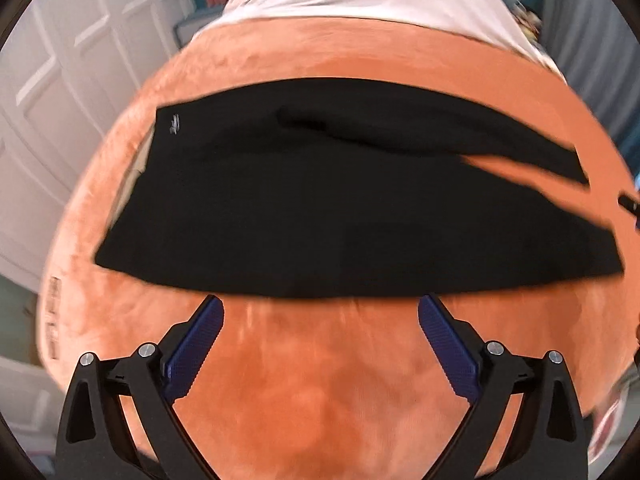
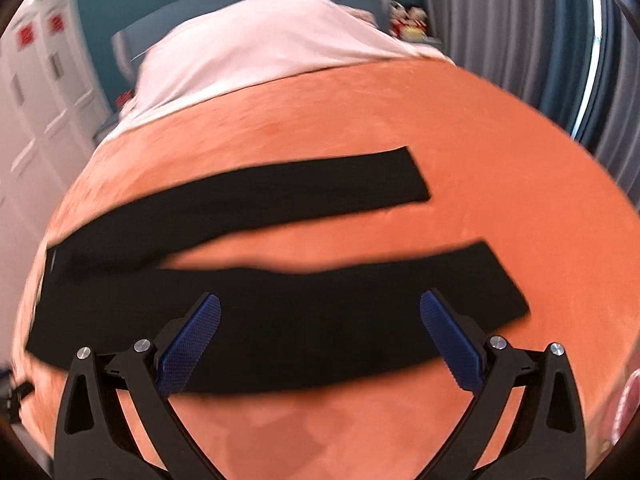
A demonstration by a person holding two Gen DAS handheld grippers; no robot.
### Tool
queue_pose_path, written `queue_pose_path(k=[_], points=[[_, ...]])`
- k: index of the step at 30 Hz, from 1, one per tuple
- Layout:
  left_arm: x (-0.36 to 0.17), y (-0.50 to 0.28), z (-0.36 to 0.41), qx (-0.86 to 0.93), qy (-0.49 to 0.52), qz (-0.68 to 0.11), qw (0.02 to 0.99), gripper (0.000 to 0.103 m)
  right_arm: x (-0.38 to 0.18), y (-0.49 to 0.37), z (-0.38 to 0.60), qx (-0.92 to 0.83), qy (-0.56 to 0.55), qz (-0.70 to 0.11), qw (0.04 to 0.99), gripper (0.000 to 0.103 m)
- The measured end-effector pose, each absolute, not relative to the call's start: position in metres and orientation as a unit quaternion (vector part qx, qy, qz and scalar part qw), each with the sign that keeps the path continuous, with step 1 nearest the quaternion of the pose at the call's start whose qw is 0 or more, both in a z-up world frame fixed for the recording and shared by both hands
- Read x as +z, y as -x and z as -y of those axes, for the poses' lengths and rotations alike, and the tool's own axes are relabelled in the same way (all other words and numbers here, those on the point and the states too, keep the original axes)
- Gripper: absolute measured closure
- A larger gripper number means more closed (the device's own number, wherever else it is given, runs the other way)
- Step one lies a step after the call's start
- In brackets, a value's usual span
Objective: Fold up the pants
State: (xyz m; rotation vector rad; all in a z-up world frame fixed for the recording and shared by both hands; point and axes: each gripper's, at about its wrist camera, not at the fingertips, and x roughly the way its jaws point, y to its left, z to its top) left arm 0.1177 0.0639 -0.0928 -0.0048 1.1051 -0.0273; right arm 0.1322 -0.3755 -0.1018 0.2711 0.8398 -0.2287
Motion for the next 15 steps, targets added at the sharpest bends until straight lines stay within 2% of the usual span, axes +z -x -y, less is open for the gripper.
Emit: queue_pose_path(k=[4, 6, 11, 15], points=[[-0.106, -0.205, -0.128, 0.033, 0.069, -0.522, 0.85, 0.007, -0.13, -0.226, 0.466, -0.128, -0.168, -0.423, 0.881, 0.005], [-0.107, -0.253, -0.166, 0.076, 0.061, -0.502, 0.859, 0.007, -0.144, -0.264, 0.499, -0.151, -0.182, -0.427, 0.873, 0.005], [-0.127, -0.366, -0.262, 0.147, 0.083, -0.529, 0.832, 0.007, -0.175, -0.335, 0.535, -0.163, -0.184, -0.442, 0.863, 0.005], [-0.147, -0.425, -0.321, 0.214, 0.108, -0.535, 0.81, 0.007, -0.204, -0.376, 0.544, -0.166, -0.18, -0.467, 0.85, 0.005]])
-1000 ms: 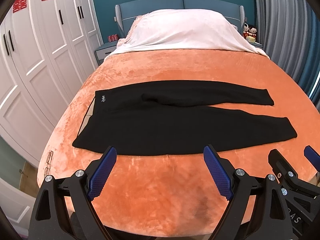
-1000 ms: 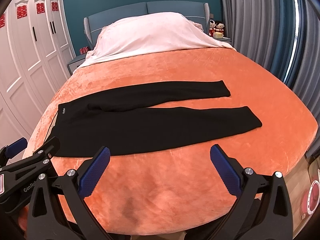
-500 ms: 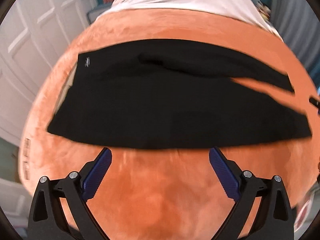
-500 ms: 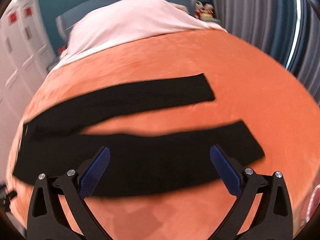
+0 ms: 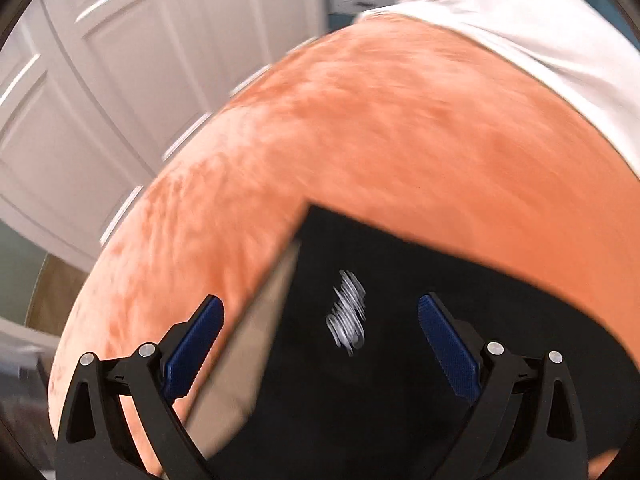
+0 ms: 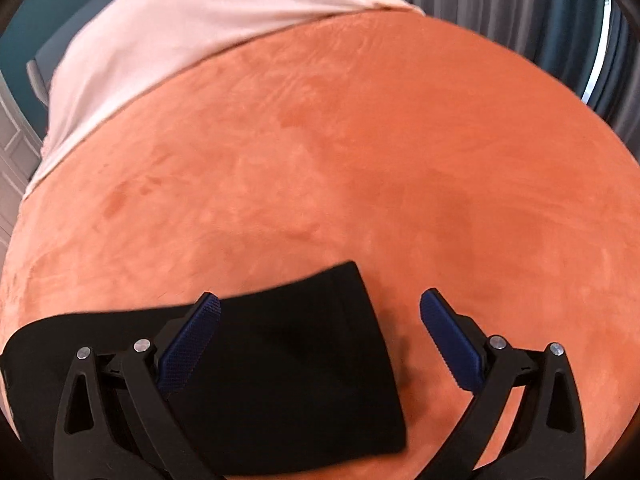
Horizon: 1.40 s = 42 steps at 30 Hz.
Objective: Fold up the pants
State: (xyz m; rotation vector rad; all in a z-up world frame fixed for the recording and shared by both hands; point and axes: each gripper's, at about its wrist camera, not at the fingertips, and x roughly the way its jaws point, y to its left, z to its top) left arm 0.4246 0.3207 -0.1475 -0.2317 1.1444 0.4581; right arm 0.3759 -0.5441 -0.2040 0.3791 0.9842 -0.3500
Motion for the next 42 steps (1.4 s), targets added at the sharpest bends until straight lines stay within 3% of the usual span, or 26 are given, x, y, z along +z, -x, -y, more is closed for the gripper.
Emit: queue_pose_path(k=[4, 5, 6, 7, 8, 9, 14, 18, 23, 27, 33, 37, 42], points=[[-0.183, -0.465, -0.347, 0.191, 0.147, -0.589, 0.771, 0.01, -0.224, -0.398, 0.539, -0.157, -0.17, -0.492, 0.839, 0.008], [-0.188, -0.469, -0.346, 0.192, 0.145, -0.593, 0.768, 0.021, -0.224, -0.4, 0.533, -0.158, -0.154, -0.49, 0.843, 0.017], [-0.192, -0.474, -0.345, 0.186, 0.144, -0.596, 0.768, 0.044, -0.223, -0.403, 0.529, -0.161, -0.143, -0.491, 0.844, 0.03], [-0.194, -0.475, -0.343, 0.189, 0.141, -0.6, 0.764, 0.045, -0.221, -0.403, 0.526, -0.163, -0.139, -0.489, 0.846, 0.06], [-0.191, -0.476, -0.343, 0.189, 0.144, -0.595, 0.768, 0.067, -0.218, -0.404, 0.525, -0.156, -0.143, -0.489, 0.846, 0.084], [-0.186, -0.475, -0.342, 0.182, 0.151, -0.592, 0.77, 0.078, -0.214, -0.405, 0.524, -0.146, -0.159, -0.49, 0.845, 0.089], [-0.118, -0.43, -0.338, 0.114, 0.179, -0.534, 0.819, 0.082, -0.144, -0.372, 0.513, -0.105, -0.165, -0.416, 0.888, 0.09], [-0.052, -0.348, -0.337, 0.053, 0.178, -0.502, 0.845, 0.082, -0.083, -0.32, 0.499, -0.051, -0.152, -0.364, 0.917, 0.09], [-0.021, -0.245, -0.327, 0.031, 0.149, -0.511, 0.846, 0.082, -0.049, -0.228, 0.486, -0.009, -0.089, -0.349, 0.933, 0.09], [-0.056, -0.195, -0.326, 0.059, 0.099, -0.558, 0.822, 0.081, -0.076, -0.178, 0.49, -0.008, -0.061, -0.39, 0.919, 0.089], [-0.131, -0.169, -0.313, 0.108, 0.087, -0.63, 0.764, 0.078, -0.158, -0.143, 0.496, -0.05, -0.047, -0.474, 0.878, 0.088], [-0.126, -0.176, -0.302, 0.126, 0.108, -0.623, 0.765, 0.071, -0.171, -0.135, 0.492, -0.061, -0.048, -0.478, 0.875, 0.082], [-0.128, -0.186, -0.3, 0.148, 0.104, -0.627, 0.757, 0.065, -0.161, -0.142, 0.49, -0.077, -0.037, -0.46, 0.884, 0.083]])
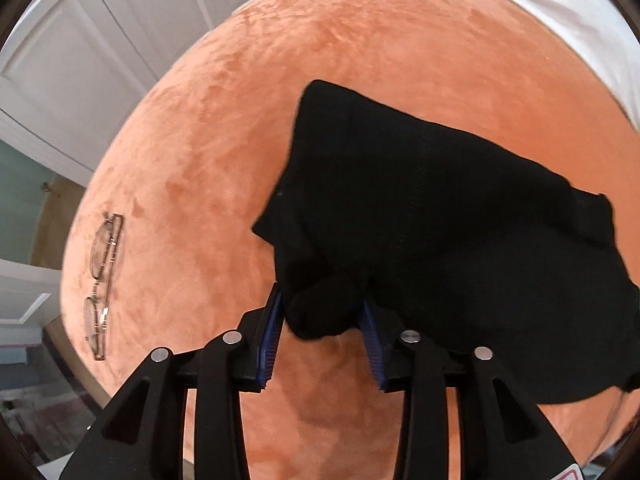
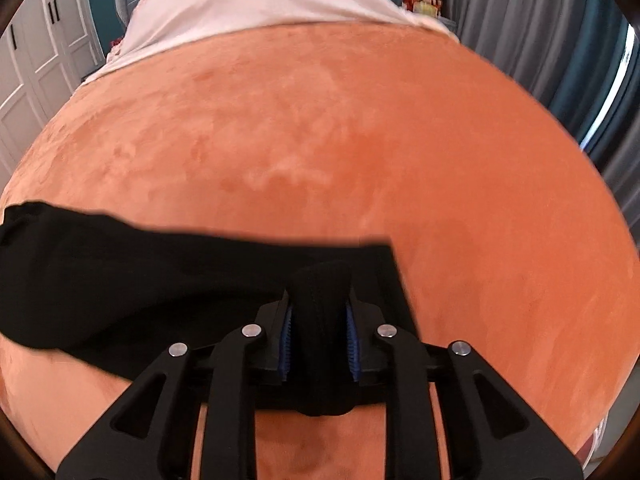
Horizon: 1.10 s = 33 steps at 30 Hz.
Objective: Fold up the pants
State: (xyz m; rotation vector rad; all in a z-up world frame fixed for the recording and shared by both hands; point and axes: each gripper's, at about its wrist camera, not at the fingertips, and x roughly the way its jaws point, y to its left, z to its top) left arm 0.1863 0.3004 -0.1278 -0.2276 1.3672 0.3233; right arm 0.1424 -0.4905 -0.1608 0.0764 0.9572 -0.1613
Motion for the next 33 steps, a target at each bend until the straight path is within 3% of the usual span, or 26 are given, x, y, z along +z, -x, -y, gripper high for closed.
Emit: queue_pose_path(k=[3, 4, 6, 8, 10, 14, 18, 20, 21, 22, 23, 24, 25, 30, 32, 33], points=[[-0.123, -0.186, -0.299, 0.16, 0.098, -0.624, 0.758, 0.057, -0.112, -0.132, 0.493, -0.071, -0.041, -0.372, 0.925, 0.077], [-0.125, -0.17, -0.304, 0.161, 0.094, -0.62, 0.762, 0.054, -0.109, -0.129, 0.494, -0.074, -0.025, -0.365, 0.928, 0.068], [-0.127, -0.163, -0.303, 0.178, 0.081, -0.615, 0.764, 0.041, -0.128, -0.121, 0.501, -0.103, 0.033, -0.4, 0.91, 0.066], [-0.134, -0.159, -0.306, 0.183, 0.08, -0.615, 0.763, 0.041, -0.162, -0.108, 0.519, -0.12, 0.043, -0.461, 0.878, 0.066], [-0.141, -0.157, -0.308, 0.187, 0.092, -0.621, 0.756, 0.041, -0.19, -0.083, 0.542, -0.138, 0.007, -0.503, 0.853, 0.066], [-0.142, -0.158, -0.311, 0.191, 0.11, -0.622, 0.752, 0.038, -0.183, -0.044, 0.571, -0.147, -0.132, -0.469, 0.861, 0.062], [-0.146, -0.159, -0.319, 0.199, 0.157, -0.623, 0.74, 0.031, -0.173, -0.07, 0.587, -0.096, -0.269, -0.439, 0.852, 0.053], [-0.149, -0.156, -0.321, 0.198, 0.179, -0.62, 0.738, 0.031, -0.181, -0.094, 0.581, -0.081, -0.26, -0.455, 0.848, 0.053], [-0.148, -0.156, -0.32, 0.199, 0.185, -0.619, 0.737, 0.031, -0.189, -0.112, 0.57, -0.081, -0.224, -0.477, 0.846, 0.053], [-0.148, -0.156, -0.321, 0.197, 0.189, -0.618, 0.737, 0.033, -0.198, -0.126, 0.558, -0.075, -0.189, -0.499, 0.842, 0.063], [-0.146, -0.159, -0.32, 0.192, 0.184, -0.617, 0.741, 0.042, -0.204, -0.137, 0.54, -0.071, -0.158, -0.52, 0.837, 0.08], [-0.143, -0.162, -0.321, 0.186, 0.18, -0.615, 0.744, 0.06, -0.209, -0.143, 0.53, -0.076, -0.126, -0.533, 0.833, 0.082], [-0.138, -0.168, -0.32, 0.176, 0.173, -0.614, 0.75, 0.067, -0.203, -0.15, 0.518, -0.085, -0.084, -0.531, 0.839, 0.095], [-0.109, -0.198, -0.316, 0.172, 0.1, -0.6, 0.775, 0.068, -0.127, -0.153, 0.53, -0.13, -0.051, -0.411, 0.901, 0.095], [-0.113, -0.205, -0.316, 0.172, 0.084, -0.602, 0.775, 0.066, -0.158, -0.167, 0.539, -0.144, -0.016, -0.462, 0.875, 0.084], [-0.12, -0.208, -0.32, 0.171, 0.079, -0.606, 0.773, 0.065, -0.198, -0.178, 0.548, -0.146, -0.02, -0.542, 0.827, 0.085]])
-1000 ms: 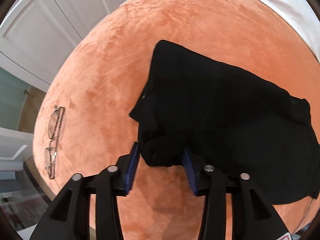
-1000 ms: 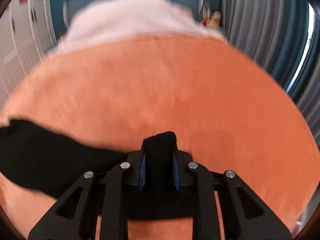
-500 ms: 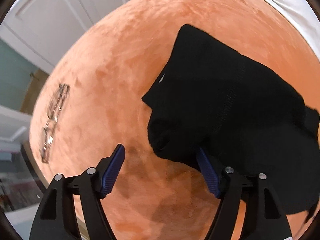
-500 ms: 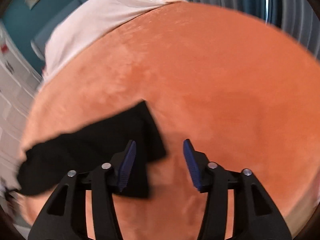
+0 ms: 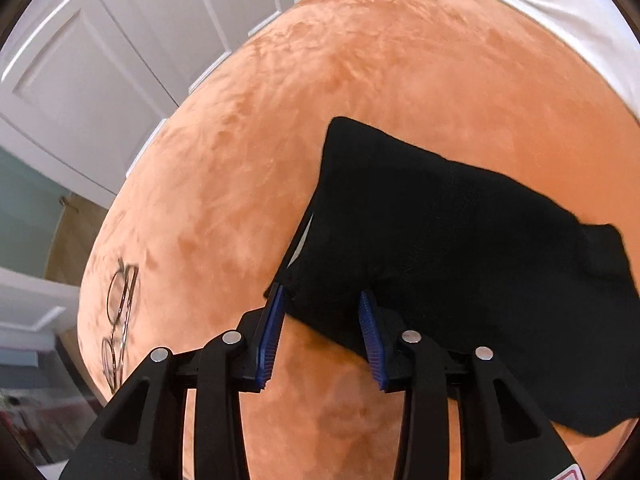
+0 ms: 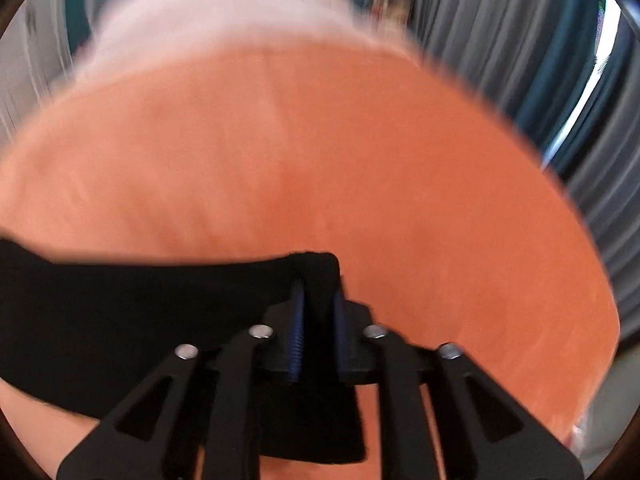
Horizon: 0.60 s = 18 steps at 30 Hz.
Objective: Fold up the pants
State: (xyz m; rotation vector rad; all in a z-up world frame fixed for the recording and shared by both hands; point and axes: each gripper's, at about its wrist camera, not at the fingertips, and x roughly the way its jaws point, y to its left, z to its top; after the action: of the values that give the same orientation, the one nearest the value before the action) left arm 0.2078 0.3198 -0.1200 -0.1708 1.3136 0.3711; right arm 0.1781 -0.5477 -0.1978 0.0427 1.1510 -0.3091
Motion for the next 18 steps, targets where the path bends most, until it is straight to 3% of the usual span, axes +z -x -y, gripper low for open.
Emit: queue_pose_path(k=[1, 4, 5, 7, 10, 12, 16, 18], points=[[-0.126, -0.21, -0.323, 0.171, 0.072, -0.61, 0.771, 0.065, -0.214, -0.179, 0.548, -0.154, -0.01, -0.567, 0.809, 0.084], [-0.131, -0.212, -0.327, 0.167, 0.066, -0.607, 0.774, 0.064, -0.18, -0.164, 0.537, -0.209, -0.03, -0.487, 0.848, 0.063], [-0.133, -0.212, -0.328, 0.164, 0.069, -0.603, 0.777, 0.064, -0.166, -0.157, 0.531, -0.215, -0.052, -0.463, 0.859, 0.06], [-0.137, -0.204, -0.328, 0.158, 0.07, -0.593, 0.787, 0.065, -0.146, -0.145, 0.507, -0.2, -0.073, -0.43, 0.878, 0.06], [-0.129, -0.201, -0.328, 0.155, 0.051, -0.555, 0.815, 0.066, -0.133, -0.144, 0.449, -0.122, -0.081, -0.442, 0.885, 0.06], [-0.122, -0.203, -0.335, 0.192, 0.028, -0.533, 0.824, 0.072, -0.129, -0.152, 0.397, -0.047, -0.095, -0.451, 0.887, 0.06], [-0.144, -0.184, -0.369, 0.189, 0.084, -0.579, 0.789, 0.072, -0.143, -0.207, 0.286, 0.091, -0.121, -0.485, 0.861, 0.06], [-0.137, -0.16, -0.375, 0.177, 0.102, -0.569, 0.797, 0.065, -0.15, -0.248, 0.215, 0.171, -0.121, -0.503, 0.838, 0.06]])
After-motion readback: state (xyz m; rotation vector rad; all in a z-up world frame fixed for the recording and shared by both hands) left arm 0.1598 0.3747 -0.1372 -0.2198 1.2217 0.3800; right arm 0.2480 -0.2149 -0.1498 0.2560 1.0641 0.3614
